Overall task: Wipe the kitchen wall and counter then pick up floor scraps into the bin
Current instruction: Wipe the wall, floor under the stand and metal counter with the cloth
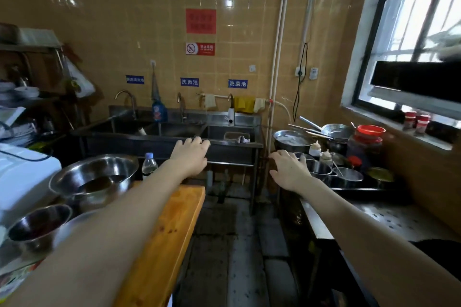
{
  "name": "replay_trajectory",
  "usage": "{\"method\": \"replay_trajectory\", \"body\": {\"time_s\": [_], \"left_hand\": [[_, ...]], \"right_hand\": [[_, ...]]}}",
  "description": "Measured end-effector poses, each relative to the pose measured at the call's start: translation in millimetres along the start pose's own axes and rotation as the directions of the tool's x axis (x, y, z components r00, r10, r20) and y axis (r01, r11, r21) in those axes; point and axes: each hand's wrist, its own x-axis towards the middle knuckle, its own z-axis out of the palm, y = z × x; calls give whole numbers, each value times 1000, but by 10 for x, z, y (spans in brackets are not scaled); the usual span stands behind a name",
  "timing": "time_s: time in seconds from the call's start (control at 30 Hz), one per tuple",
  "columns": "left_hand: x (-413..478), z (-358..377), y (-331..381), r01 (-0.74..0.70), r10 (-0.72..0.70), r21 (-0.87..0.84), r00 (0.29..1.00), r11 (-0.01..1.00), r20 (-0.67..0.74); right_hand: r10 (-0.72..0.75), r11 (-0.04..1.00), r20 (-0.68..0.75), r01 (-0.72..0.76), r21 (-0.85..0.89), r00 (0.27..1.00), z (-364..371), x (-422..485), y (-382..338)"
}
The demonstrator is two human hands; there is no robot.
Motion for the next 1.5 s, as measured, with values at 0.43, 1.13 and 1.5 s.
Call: {"method": "replay_trajectory", "body": {"time_s": [0.43, 1.13, 1.5], "left_hand": [[1957, 1004, -295, -7, 7, -49, 1000, 999, 10], [5562, 2793, -382, 61, -52, -54, 987, 997, 150], [7093, 3635, -637, 55, -32, -108, 978, 993, 205]], "right_hand": [[101, 995, 17, -101, 24, 995, 846, 2042, 521], [68, 994, 117, -76, 72, 991, 2226, 5862, 1827], [84, 996, 179, -89, 20, 980, 2881, 7318, 2127]]}}
